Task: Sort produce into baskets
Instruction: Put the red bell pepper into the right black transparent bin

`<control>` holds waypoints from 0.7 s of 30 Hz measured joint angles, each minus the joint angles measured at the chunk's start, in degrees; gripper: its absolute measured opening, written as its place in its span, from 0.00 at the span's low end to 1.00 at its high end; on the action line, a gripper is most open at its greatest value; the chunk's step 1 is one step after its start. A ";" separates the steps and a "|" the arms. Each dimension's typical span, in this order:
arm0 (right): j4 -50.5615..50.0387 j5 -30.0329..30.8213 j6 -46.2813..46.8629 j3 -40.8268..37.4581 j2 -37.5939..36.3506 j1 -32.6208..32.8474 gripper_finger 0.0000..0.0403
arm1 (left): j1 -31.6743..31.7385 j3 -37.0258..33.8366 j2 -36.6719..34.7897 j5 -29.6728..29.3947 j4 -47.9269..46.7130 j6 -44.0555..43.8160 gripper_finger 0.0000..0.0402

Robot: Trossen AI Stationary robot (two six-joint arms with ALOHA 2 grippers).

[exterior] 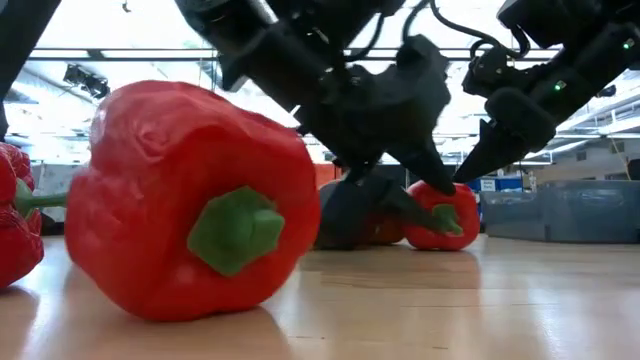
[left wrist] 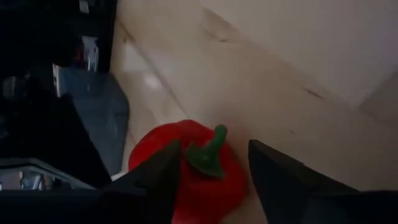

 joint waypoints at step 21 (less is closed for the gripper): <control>-0.41 -1.50 0.42 0.00 0.00 1.18 0.04 | 0.34 0.74 0.68 5.22 1.17 29.67 0.34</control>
